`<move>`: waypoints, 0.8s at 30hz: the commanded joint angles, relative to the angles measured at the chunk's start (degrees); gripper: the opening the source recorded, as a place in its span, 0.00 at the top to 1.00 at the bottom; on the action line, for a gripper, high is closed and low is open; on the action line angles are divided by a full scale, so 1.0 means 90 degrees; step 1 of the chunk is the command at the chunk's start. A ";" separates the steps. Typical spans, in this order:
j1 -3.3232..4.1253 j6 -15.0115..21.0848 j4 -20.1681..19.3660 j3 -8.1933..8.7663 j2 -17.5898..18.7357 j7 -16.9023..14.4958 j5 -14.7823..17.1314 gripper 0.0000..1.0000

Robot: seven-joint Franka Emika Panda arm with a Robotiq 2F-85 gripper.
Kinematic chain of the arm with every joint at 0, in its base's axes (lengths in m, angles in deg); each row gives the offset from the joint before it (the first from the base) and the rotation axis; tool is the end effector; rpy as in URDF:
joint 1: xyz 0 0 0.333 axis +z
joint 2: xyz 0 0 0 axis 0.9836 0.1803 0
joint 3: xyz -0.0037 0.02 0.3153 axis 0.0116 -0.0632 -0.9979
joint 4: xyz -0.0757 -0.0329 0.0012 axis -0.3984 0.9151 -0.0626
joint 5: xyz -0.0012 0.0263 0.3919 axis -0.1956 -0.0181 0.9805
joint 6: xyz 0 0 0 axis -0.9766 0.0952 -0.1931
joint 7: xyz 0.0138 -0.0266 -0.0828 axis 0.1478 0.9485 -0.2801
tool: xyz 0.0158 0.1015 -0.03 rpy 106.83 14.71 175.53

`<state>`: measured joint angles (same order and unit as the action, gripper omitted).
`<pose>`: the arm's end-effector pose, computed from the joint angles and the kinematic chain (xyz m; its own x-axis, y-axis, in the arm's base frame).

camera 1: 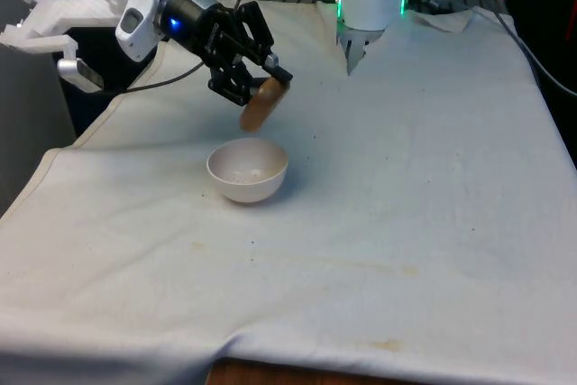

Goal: Pour the coffee beans from the cup into the bowl.

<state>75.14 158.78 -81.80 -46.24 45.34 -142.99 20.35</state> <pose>0.6156 -0.2364 0.2440 0.9489 -0.2469 0.1966 0.0650 -0.4567 -0.8873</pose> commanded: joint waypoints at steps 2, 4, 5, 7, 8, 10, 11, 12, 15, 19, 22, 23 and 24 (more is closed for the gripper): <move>-0.0064 -0.0140 0.0051 -0.0032 0.0057 0.0032 0.0083 1.00; -0.0089 -0.0261 0.0064 -0.0006 0.0095 0.0025 0.0185 1.00; -0.0095 -0.0312 0.0070 0.0006 0.0115 0.0025 0.0229 1.00; -0.0095 -0.0357 0.0070 0.0032 0.0134 0.0025 0.0261 1.00; -0.0095 -0.0414 0.0083 0.0051 0.0146 0.0019 0.0299 1.00; -0.0108 -0.0579 0.0108 0.0115 0.0204 0.0019 0.0414 1.00; -0.0121 -0.0630 0.0115 0.0134 0.0223 0.0019 0.0458 1.00; -0.0127 -0.0694 0.0121 0.0153 0.0242 0.0019 0.0497 1.00; -0.0140 -0.0802 0.0140 0.0197 0.0280 0.0019 0.0579 1.00; -0.0159 -0.1089 0.0185 0.0312 0.0395 0.0025 0.0796 1.00; -0.0153 -0.1197 0.0197 0.0357 0.0433 0.0025 0.0879 1.00; -0.0159 -0.1248 0.0204 0.0376 0.0452 0.0025 0.0923 1.00; -0.0172 -0.1343 0.0210 0.0395 0.0484 0.0025 0.1006 1.00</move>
<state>74.17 147.38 -80.43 -42.28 49.40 -143.10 29.23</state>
